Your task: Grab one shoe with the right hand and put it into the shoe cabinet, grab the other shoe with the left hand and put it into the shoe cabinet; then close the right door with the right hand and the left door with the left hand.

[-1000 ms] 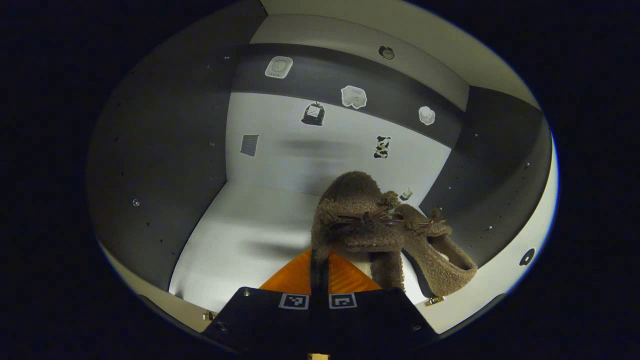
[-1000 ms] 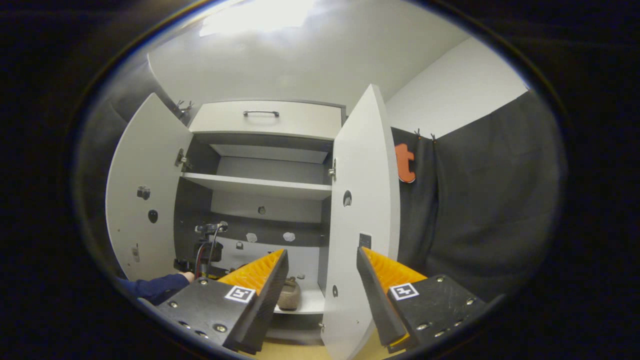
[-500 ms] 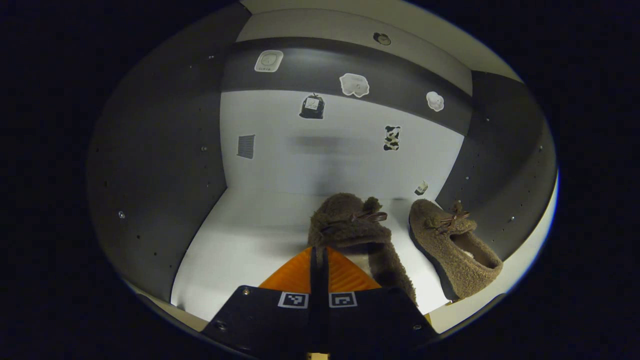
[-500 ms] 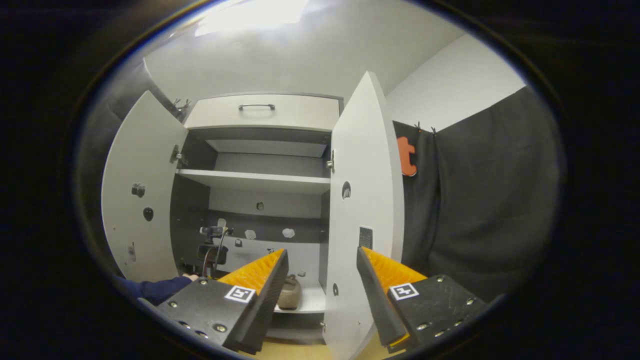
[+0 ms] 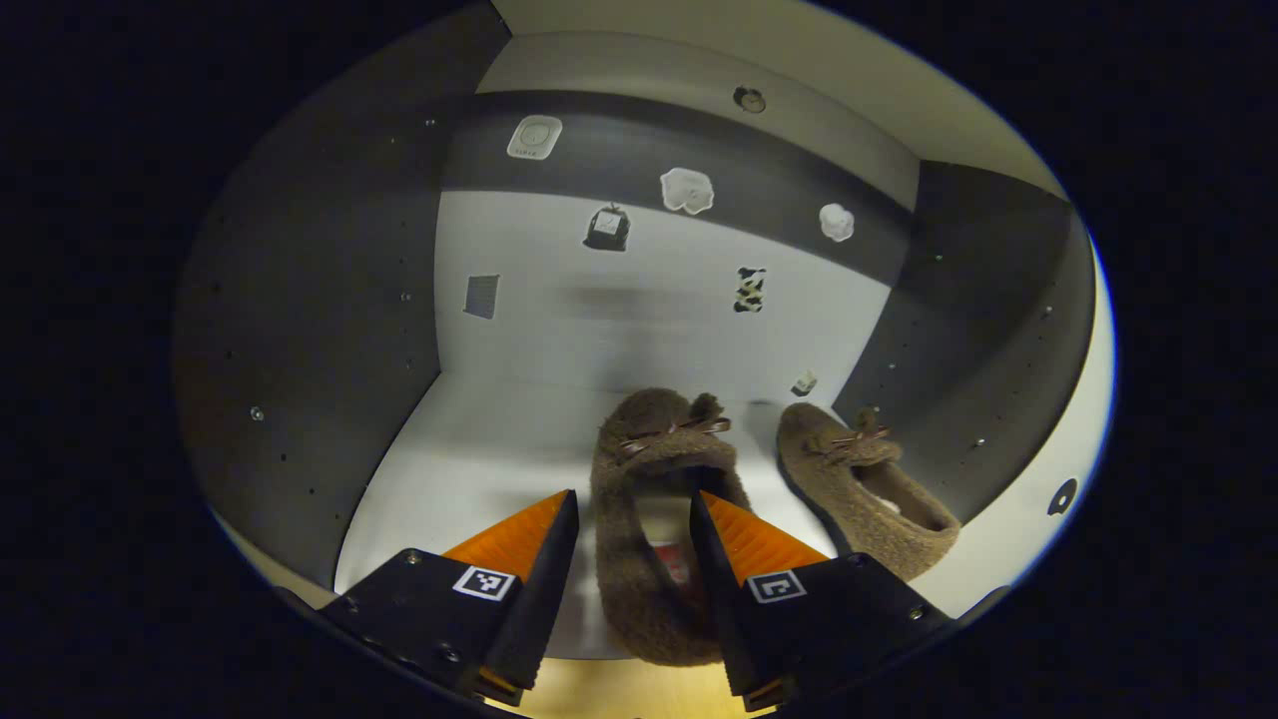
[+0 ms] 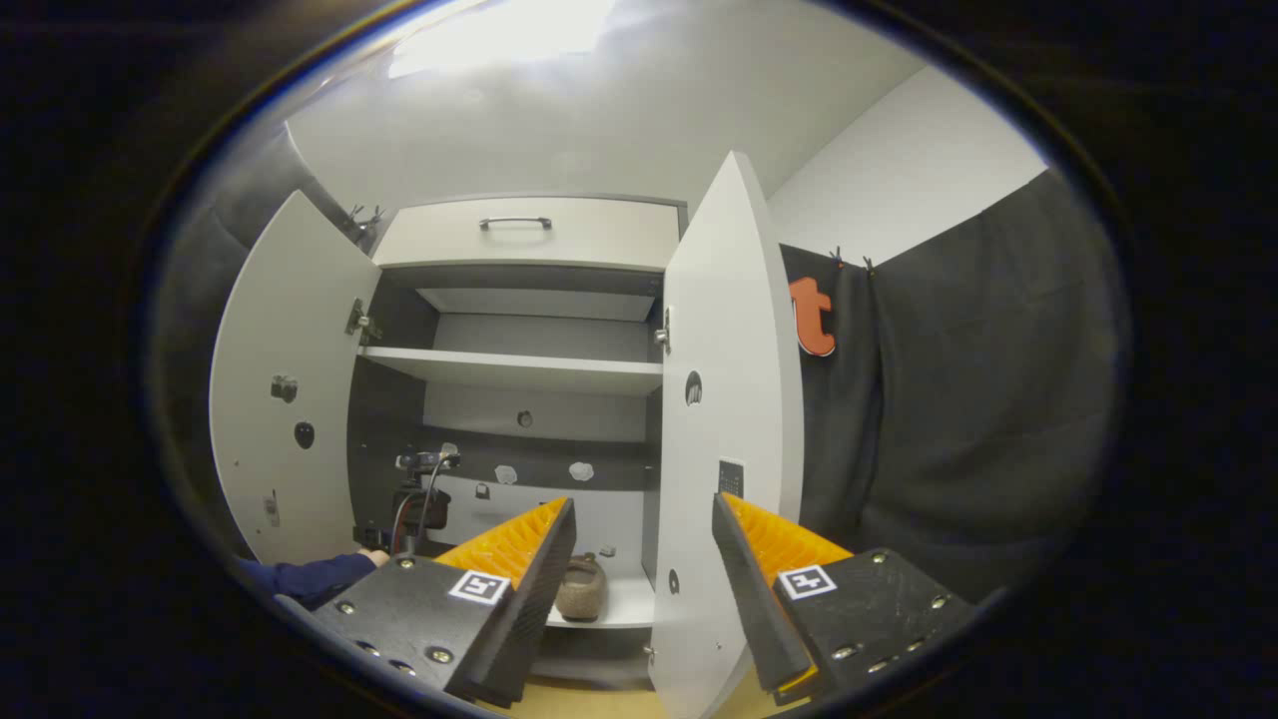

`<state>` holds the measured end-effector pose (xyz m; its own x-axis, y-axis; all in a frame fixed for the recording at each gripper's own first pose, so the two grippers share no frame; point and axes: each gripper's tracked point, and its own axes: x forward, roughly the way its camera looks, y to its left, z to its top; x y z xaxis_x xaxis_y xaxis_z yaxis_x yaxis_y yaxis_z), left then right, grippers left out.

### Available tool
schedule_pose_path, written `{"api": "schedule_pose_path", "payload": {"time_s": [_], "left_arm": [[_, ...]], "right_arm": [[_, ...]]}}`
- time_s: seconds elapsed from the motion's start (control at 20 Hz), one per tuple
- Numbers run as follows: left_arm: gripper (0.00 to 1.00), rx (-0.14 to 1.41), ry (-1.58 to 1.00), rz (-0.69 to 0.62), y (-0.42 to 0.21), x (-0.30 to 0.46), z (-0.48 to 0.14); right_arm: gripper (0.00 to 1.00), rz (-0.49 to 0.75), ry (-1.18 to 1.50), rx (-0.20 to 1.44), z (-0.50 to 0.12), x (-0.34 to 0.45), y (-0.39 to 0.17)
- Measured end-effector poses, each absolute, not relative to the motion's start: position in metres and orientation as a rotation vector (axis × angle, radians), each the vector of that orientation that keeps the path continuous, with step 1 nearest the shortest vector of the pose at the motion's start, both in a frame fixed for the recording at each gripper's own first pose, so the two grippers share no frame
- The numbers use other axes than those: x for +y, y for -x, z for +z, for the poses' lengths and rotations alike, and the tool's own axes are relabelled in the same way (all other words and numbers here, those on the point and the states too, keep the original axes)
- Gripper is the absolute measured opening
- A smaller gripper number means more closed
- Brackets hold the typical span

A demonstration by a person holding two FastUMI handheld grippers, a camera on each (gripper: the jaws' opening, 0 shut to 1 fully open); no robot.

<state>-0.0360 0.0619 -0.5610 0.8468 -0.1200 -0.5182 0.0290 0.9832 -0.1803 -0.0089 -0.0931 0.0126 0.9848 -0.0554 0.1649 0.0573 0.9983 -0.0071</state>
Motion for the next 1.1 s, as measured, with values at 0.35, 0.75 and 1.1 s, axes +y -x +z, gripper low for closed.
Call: {"api": "schedule_pose_path", "payload": {"time_s": [0.35,0.75,1.1], "left_arm": [[0.71,0.431,0.133,-0.143,0.075,0.045,-0.496],[0.7,0.233,0.055,-0.166,0.131,0.033,-0.401],[0.7,0.124,0.032,-0.197,0.195,0.003,-0.334]], "right_arm": [[0.82,-0.043,0.009,-0.181,0.02,-0.095,0.035],[0.82,-0.022,0.008,-0.177,0.024,-0.105,0.056],[0.82,-0.029,0.027,-0.153,0.026,-0.145,0.066]]}}
